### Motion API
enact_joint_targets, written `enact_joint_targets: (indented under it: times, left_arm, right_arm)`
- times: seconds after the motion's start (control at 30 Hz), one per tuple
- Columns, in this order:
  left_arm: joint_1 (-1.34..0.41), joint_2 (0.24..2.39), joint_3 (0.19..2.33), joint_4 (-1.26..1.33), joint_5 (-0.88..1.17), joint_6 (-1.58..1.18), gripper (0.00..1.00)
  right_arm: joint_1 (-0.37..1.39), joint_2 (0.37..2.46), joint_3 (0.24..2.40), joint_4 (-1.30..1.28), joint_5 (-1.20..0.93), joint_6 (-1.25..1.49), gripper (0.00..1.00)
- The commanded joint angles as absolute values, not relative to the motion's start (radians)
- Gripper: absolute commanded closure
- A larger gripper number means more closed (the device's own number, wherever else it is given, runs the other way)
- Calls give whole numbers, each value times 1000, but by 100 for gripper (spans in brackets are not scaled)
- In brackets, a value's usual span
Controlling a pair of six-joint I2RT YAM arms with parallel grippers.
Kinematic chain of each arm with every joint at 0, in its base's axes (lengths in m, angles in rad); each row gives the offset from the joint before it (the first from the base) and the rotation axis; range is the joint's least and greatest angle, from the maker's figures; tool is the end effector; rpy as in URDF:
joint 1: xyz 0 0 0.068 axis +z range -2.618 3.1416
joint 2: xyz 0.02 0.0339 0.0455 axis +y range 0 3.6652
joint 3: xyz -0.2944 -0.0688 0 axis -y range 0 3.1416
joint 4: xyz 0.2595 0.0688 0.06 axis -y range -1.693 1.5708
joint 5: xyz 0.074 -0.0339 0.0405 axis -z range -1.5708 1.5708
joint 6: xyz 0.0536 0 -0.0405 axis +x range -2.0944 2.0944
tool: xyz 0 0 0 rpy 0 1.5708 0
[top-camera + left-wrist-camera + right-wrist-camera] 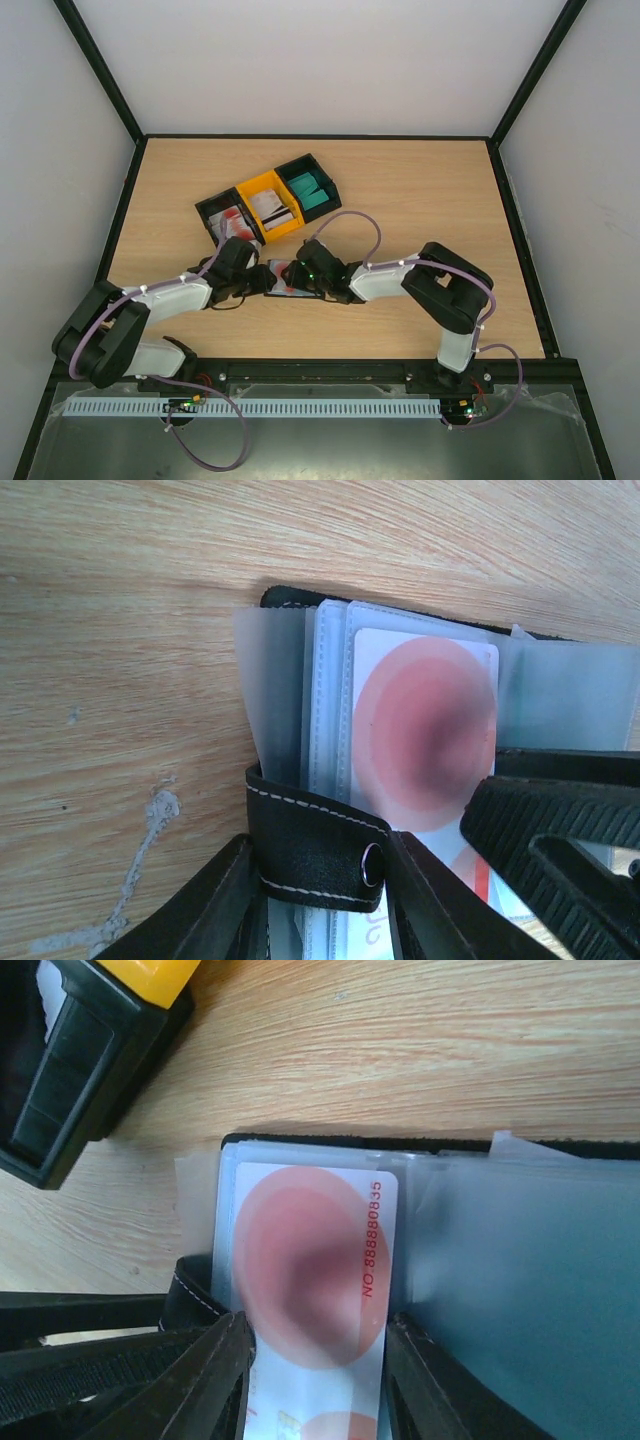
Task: Put the credit cards into the card holder
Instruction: Insert the credit card into the card holder.
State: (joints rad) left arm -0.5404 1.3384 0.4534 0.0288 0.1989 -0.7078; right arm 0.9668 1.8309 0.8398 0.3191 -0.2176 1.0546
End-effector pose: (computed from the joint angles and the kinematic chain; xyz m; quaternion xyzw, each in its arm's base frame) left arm 0.2054 -0.1356 0.1416 -0.0433 0.9319 -0.2789 0.2281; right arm 0.2102 0.3250 0.1351 -0.0078 0.8966 0.4178 0.1466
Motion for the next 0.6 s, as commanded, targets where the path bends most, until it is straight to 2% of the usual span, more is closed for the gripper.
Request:
enact_joint_targets:
  times: [0.0, 0.27, 0.37, 0.57]
  left_arm:
    - [-550, 1340, 431, 30, 227, -720, 63]
    - [-551, 1334, 434, 32, 239, -713, 65]
    - [-550, 1316, 445, -2, 200, -711, 64]
    - [-551, 1274, 486, -106, 74, -704, 53]
  right_arm:
    - [1022, 1835, 877, 105, -110, 1022, 62]
    - [1033, 1859, 911, 149, -186, 994, 63]
    - [1031, 1810, 909, 111, -106, 974, 62]
    - [1007, 1688, 870, 14, 94, 940, 59]
